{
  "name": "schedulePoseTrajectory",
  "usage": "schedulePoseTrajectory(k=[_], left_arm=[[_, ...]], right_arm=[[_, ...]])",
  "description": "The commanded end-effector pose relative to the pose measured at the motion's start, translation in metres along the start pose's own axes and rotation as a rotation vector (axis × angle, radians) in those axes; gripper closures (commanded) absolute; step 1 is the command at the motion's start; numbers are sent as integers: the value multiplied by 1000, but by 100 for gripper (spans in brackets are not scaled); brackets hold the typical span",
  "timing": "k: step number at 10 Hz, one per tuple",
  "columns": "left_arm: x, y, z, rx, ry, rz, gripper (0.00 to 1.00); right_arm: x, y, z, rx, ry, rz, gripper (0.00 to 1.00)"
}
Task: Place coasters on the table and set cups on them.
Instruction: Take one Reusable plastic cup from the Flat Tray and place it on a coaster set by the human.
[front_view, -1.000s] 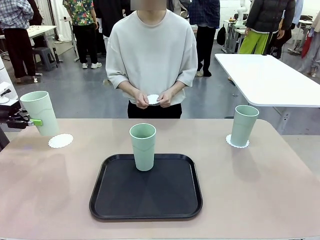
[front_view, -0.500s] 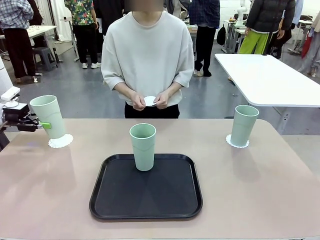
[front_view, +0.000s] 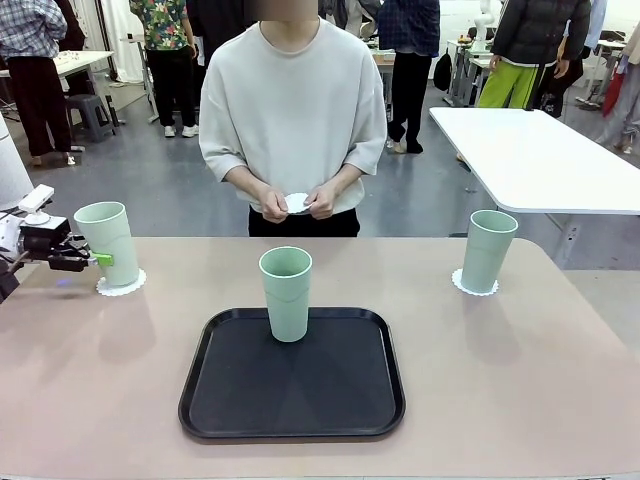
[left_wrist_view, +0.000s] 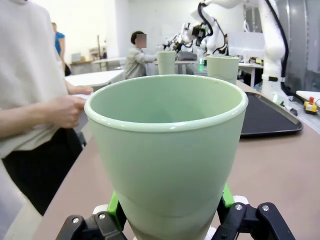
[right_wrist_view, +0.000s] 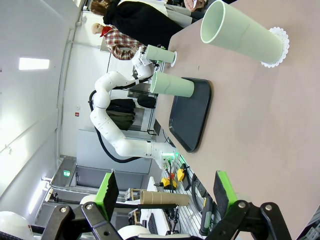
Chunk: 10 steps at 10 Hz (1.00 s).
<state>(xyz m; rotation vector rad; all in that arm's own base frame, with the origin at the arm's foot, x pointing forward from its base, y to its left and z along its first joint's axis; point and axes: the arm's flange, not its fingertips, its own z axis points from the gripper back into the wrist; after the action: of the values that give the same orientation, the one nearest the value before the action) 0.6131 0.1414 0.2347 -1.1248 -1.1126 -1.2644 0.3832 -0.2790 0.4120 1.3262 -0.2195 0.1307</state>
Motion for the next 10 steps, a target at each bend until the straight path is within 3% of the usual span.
schedulePoseTrajectory(k=[1,10], left_arm=[[1,8,4,10,-2,-3,15],[-1,-3,7,-20,8,34,15]], right_arm=[[-2,1,-2,-4,-2,-8,0],[-2,1,-2,-4,-2,-8,0]])
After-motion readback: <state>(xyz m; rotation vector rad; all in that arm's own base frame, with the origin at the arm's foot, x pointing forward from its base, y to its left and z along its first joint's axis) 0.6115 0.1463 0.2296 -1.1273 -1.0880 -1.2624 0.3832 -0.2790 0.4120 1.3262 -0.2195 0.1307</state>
